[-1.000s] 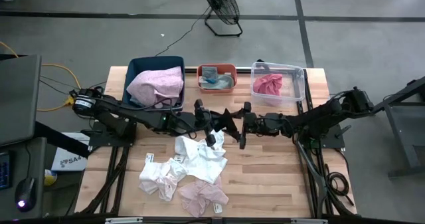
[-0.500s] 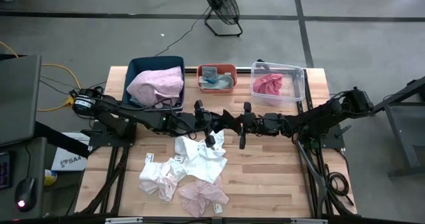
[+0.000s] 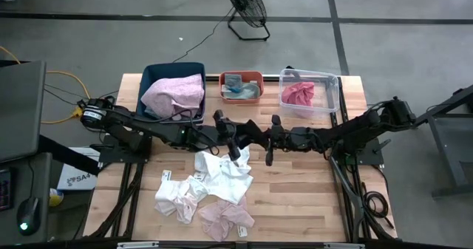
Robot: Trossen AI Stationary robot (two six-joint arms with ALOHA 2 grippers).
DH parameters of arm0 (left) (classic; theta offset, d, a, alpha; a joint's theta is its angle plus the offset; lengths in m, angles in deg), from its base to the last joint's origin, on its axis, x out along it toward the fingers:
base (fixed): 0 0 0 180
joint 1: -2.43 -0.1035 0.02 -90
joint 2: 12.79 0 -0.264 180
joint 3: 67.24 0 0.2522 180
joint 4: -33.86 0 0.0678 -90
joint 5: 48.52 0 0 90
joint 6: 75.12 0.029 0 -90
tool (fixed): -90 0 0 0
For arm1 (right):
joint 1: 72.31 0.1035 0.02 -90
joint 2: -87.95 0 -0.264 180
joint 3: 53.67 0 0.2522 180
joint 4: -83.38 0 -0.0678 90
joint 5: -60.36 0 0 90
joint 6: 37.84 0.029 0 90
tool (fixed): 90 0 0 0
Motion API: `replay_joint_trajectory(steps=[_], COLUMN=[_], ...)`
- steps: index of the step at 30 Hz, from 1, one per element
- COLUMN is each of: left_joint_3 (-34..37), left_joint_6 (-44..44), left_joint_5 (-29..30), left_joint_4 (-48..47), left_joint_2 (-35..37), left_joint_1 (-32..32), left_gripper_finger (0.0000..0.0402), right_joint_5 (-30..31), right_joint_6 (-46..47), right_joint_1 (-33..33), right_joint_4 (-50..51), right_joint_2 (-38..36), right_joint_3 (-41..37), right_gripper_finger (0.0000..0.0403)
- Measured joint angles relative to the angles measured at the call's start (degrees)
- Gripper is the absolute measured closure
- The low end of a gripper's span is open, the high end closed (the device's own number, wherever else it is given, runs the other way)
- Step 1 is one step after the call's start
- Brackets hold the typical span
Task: Pick & Place Cloths
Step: Put the black sock into the orange bin
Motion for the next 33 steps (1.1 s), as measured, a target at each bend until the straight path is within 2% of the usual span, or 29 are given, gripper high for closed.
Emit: replay_joint_trajectory(steps=[4,8,17,22,29,33], left_joint_3=[0.00,0.00,0.02,0.02,0.04,0.04], left_joint_6=[0.02,1.38,0.67,-4.22,-11.59,-14.16], left_joint_5=[5.71,7.78,10.04,10.06,9.96,8.74], left_joint_4=[-0.03,-1.64,-8.06,-14.94,-22.78,-24.58], left_joint_2=[0.09,0.95,5.69,8.86,10.11,10.05], left_joint_1=[0.00,0.00,0.02,0.11,0.13,0.13], left_gripper_finger=[0.0145,0.0120,0.0114,0.0114,0.0114,0.0114], right_joint_5=[2.47,3.96,1.39,-0.09,-0.60,-0.76], right_joint_6=[0.53,0.45,0.89,-0.28,-2.58,-3.76], right_joint_1=[-0.01,-0.87,-7.39,-11.22,-18.95,-24.21], right_joint_4=[2.88,6.03,13.93,15.20,30.22,32.79], right_joint_2=[-0.67,-2.42,-7.44,-8.17,-6.59,-6.42], right_joint_3=[-0.02,0.00,0.00,0.21,9.15,12.51], right_gripper_finger=[0.0397,0.0397,0.0397,0.0397,0.0398,0.0398])
